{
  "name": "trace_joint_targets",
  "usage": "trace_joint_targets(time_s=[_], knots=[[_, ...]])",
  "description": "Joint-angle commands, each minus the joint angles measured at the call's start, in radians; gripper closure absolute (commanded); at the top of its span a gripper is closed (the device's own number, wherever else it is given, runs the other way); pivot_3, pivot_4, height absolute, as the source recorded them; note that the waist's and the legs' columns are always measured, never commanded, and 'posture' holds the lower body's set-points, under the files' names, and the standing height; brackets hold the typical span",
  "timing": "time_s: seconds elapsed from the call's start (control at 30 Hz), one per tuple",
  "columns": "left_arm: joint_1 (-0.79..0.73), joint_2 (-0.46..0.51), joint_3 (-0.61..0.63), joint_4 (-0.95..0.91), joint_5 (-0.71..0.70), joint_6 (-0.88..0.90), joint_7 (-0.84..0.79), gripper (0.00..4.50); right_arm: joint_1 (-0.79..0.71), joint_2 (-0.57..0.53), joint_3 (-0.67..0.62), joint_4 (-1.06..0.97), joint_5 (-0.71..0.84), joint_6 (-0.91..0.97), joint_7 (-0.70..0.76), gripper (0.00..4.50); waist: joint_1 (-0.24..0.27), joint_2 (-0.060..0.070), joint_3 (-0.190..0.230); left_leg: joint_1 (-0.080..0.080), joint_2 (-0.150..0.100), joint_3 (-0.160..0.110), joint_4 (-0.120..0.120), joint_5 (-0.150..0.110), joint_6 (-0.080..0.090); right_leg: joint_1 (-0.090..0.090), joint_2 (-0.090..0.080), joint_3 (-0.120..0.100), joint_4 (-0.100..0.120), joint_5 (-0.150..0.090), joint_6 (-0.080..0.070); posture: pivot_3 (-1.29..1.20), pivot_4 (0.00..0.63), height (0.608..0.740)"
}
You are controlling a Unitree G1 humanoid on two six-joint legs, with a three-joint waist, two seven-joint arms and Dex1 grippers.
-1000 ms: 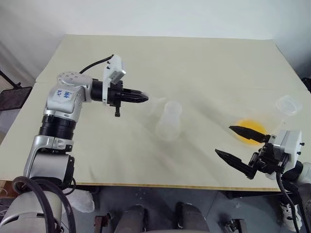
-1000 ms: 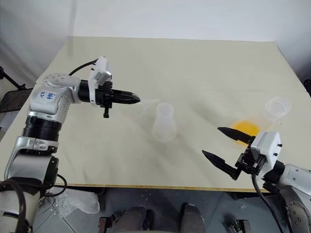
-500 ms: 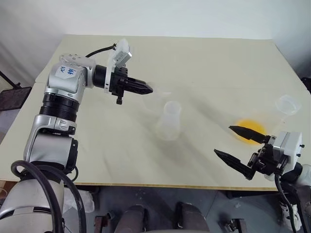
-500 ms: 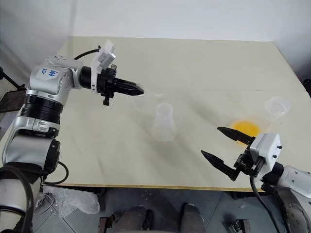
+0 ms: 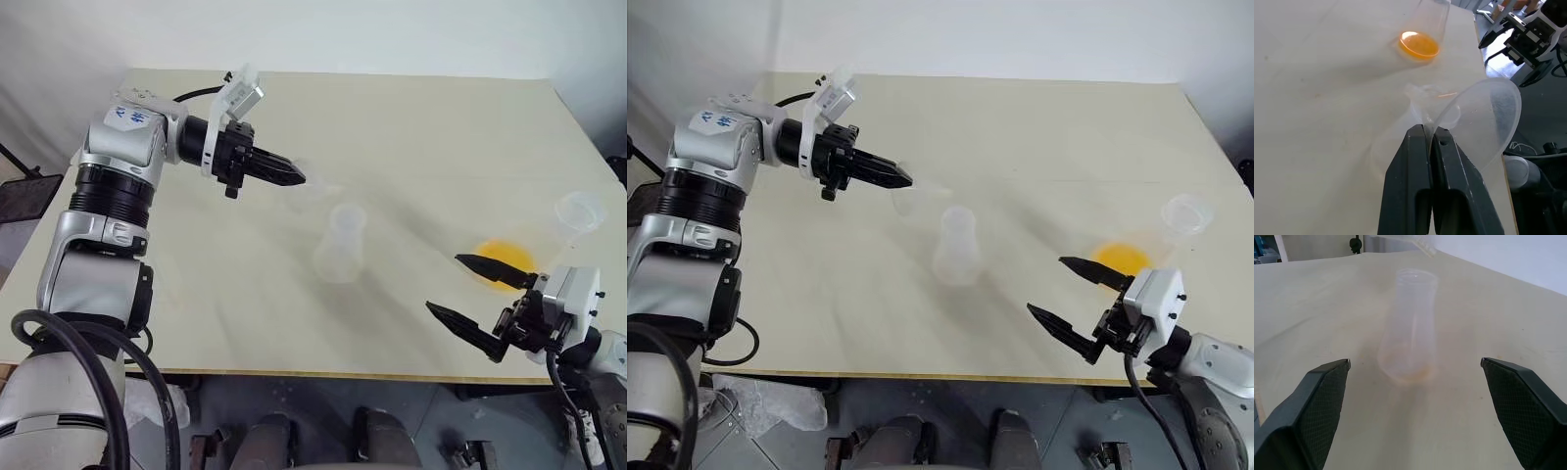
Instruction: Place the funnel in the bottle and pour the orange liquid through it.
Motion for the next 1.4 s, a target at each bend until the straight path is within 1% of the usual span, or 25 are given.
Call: trace_joint_targets(time_s=[0.03, 0.37, 0.63, 0.87, 0.97, 1.17, 1.4], knots=[[-0.040, 0.032, -0.033, -0.015, -0.003, -0.007, -0.111, 4.48, -0.004, 0.000, -0.009, -0.003, 0.004, -0.020, 0.006, 0.00, 0.000, 0.000, 0.000, 0.000, 0.000, 0.000, 0.000, 0.000, 0.000, 0.000, 0.000, 0.000, 0.000, 0.000, 0.000, 0.00, 0.150, 0.740], [-0.117, 0.035, -0.171, 0.031, -0.072, -0.032, -0.113, 4.48, -0.011, 0.014, 0.012, -0.005, -0.002, -0.029, 0.002, 0.00, 0.000, 0.000, 0.000, 0.000, 0.000, -0.001, 0.000, 0.000, 0.000, 0.000, 0.000, 0.000, 0.000, 0.000, 0.000, 0.00, 0.150, 0.740], [-0.173, 0.018, -0.200, 0.099, -0.115, -0.047, -0.113, 4.48, -0.010, 0.028, 0.022, -0.010, -0.014, -0.035, -0.012, 0.00, 0.001, 0.000, 0.000, -0.001, 0.000, -0.001, 0.000, 0.000, 0.000, 0.000, 0.000, 0.000, 0.000, 0.000, 0.000, 0.00, 0.150, 0.740], [-0.207, 0.022, -0.290, 0.119, -0.190, -0.060, -0.113, 4.48, -0.001, 0.038, 0.033, -0.011, -0.026, -0.044, -0.023, 0.00, 0.000, 0.000, 0.000, -0.001, 0.000, -0.001, 0.000, 0.000, 0.000, 0.000, 0.000, 0.000, 0.000, 0.000, 0.000, 0.00, 0.150, 0.740], [-0.206, 0.031, -0.346, 0.105, -0.217, -0.078, -0.113, 4.48, -0.003, 0.039, 0.036, -0.009, -0.029, -0.046, -0.025, 0.00, 0.000, 0.000, 0.000, -0.001, 0.000, -0.001, 0.000, 0.000, 0.000, 0.000, 0.000, 0.000, 0.000, 0.000, 0.000, 0.00, 0.150, 0.740], [-0.210, 0.010, -0.431, 0.134, -0.207, -0.134, -0.113, 4.48, 0.002, 0.044, 0.039, -0.013, -0.036, -0.050, -0.031, 0.00, 0.001, 0.000, 0.000, -0.001, 0.000, 0.000, 0.000, 0.000, 0.000, 0.000, 0.000, 0.000, 0.000, 0.000, 0.000, 0.00, 0.150, 0.740], [-0.251, -0.044, -0.451, 0.203, -0.194, -0.186, -0.113, 4.48, 0.007, 0.054, 0.045, -0.015, -0.045, -0.053, -0.035, 0.00, 0.001, 0.000, 0.000, -0.001, -0.001, 0.000, 0.000, 0.000, 0.000, 0.000, 0.000, 0.000, 0.000, 0.000, 0.000, 0.00, 0.150, 0.740]])
